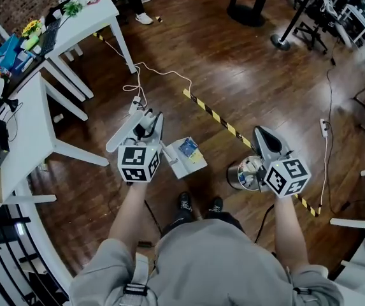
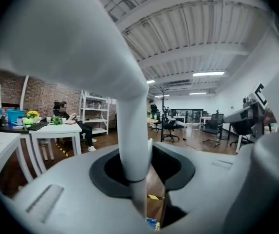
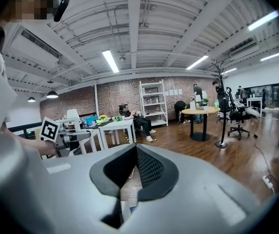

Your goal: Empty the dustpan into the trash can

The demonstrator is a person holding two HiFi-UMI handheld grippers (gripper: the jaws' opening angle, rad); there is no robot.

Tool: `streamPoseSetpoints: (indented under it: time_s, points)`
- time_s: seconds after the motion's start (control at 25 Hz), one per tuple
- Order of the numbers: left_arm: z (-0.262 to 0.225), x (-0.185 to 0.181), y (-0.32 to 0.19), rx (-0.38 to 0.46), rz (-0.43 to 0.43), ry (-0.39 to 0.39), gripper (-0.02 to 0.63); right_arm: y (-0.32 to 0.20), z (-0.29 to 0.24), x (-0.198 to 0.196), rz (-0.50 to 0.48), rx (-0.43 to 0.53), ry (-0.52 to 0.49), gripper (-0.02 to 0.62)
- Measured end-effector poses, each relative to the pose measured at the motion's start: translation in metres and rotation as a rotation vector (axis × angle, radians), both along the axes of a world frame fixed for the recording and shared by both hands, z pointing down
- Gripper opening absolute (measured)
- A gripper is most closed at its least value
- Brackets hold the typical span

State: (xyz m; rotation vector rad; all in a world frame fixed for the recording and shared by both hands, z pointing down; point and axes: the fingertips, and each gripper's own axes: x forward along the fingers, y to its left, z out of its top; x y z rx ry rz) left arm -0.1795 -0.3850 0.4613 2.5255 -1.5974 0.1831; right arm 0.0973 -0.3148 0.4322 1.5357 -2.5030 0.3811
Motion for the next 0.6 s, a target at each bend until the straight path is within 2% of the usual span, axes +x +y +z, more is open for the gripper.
streamPoseSetpoints:
  time_s: [0.12,0.36,0.6]
  points:
    - [-0.033,0.022,-0.002,0.025,0.107,0.018,0.114,0.016,-0.01,0.01,0.066,0.024,0.008,0.0]
    - [-0.113,0.068,-0.003,0.098,0.312,0.074,0.107,0.046,-0.026,0.053,0.225,0.071,0.014,0.0]
    - [-0.18,0.118,0.005,0.167,0.459,0.129,0.107,0.078,-0.047,0.099,0.345,0.127,0.009,0.0]
